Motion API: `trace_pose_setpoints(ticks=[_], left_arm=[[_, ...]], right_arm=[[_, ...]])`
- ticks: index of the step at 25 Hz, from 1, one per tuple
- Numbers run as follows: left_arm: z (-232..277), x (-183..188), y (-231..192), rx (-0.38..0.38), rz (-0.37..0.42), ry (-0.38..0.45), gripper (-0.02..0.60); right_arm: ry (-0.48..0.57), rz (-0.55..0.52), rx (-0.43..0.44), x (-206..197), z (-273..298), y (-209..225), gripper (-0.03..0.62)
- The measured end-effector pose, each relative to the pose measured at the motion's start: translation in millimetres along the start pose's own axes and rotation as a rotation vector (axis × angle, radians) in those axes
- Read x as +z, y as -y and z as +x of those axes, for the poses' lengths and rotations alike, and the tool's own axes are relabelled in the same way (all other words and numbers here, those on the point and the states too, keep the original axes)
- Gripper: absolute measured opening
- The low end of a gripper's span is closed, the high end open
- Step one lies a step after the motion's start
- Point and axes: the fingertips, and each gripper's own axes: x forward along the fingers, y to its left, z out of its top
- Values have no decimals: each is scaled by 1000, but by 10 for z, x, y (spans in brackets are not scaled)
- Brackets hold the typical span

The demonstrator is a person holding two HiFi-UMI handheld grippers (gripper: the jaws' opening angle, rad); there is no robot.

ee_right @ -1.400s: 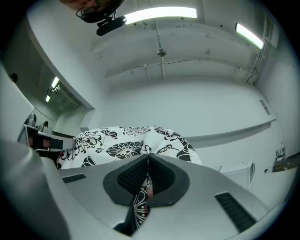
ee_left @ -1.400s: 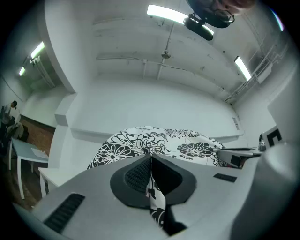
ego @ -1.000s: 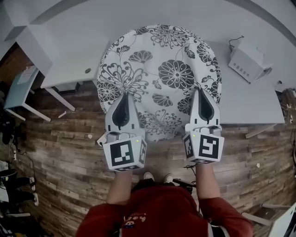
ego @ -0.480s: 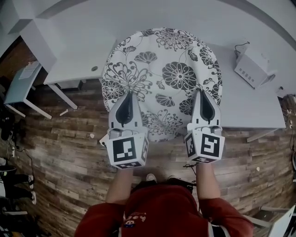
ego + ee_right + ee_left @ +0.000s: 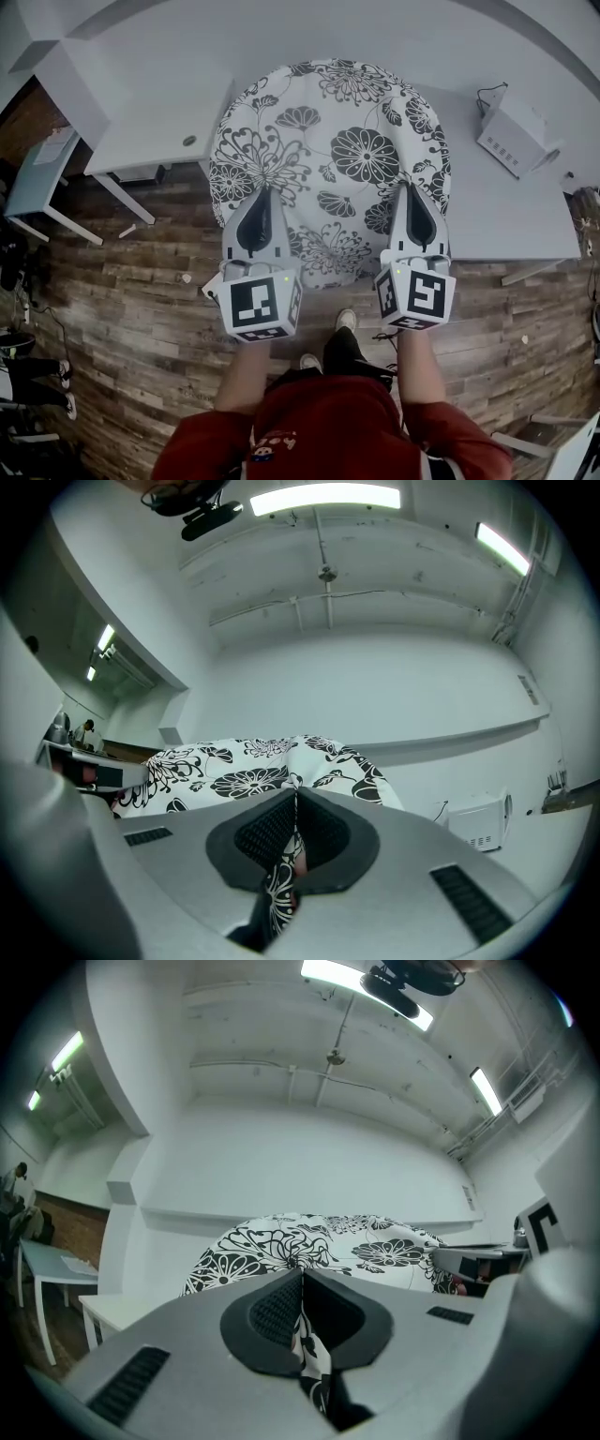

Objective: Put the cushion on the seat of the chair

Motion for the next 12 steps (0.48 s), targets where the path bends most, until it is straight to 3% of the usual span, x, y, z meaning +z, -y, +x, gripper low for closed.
trace_pose_setpoints(ticks=[12], left_arm=[[7, 1, -10, -14, -1, 30, 28]], right_arm=[[5, -3, -6, -46, 13, -9, 28]])
